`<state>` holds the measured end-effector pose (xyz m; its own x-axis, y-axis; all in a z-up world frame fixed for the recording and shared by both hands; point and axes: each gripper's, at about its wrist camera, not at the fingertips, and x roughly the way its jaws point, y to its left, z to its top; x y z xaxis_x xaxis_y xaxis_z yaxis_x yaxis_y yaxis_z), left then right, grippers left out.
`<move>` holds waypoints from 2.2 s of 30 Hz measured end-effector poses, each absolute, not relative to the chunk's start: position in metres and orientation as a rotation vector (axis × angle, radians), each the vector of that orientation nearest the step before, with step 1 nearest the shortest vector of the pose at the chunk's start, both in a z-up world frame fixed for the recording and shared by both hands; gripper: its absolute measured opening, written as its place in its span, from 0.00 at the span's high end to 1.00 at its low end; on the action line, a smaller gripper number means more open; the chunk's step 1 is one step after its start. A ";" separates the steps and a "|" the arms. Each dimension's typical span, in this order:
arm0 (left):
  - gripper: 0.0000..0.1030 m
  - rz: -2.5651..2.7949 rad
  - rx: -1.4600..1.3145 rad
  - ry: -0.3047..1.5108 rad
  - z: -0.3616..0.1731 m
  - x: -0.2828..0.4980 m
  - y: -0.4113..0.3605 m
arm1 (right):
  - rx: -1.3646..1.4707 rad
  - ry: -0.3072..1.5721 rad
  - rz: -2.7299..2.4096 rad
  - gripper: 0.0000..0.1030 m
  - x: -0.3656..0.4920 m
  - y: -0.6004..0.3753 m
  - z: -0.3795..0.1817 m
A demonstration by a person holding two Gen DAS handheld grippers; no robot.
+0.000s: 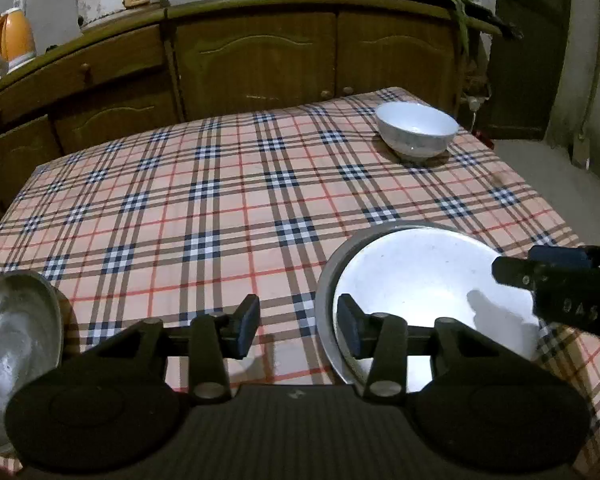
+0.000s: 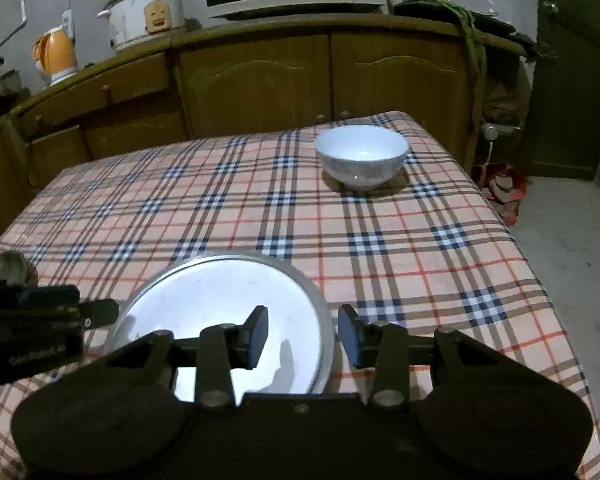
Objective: Organize plates and bowls
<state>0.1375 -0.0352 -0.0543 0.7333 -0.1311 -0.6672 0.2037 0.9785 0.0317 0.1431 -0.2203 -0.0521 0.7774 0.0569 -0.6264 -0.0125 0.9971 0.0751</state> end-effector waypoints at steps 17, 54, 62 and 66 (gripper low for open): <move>0.42 -0.201 0.056 0.691 -0.019 0.165 -0.041 | 0.117 0.615 -0.023 0.47 0.162 -0.256 -0.025; 0.34 -0.280 0.149 0.678 -0.017 0.314 -0.120 | 0.225 0.590 -0.051 0.38 0.305 -0.333 -0.034; 0.34 -0.299 0.111 0.718 -0.037 0.376 -0.146 | 0.297 0.631 -0.076 0.38 0.370 -0.352 -0.057; 0.36 -0.317 0.121 0.751 -0.054 0.397 -0.161 | 0.327 0.658 -0.071 0.38 0.390 -0.354 -0.070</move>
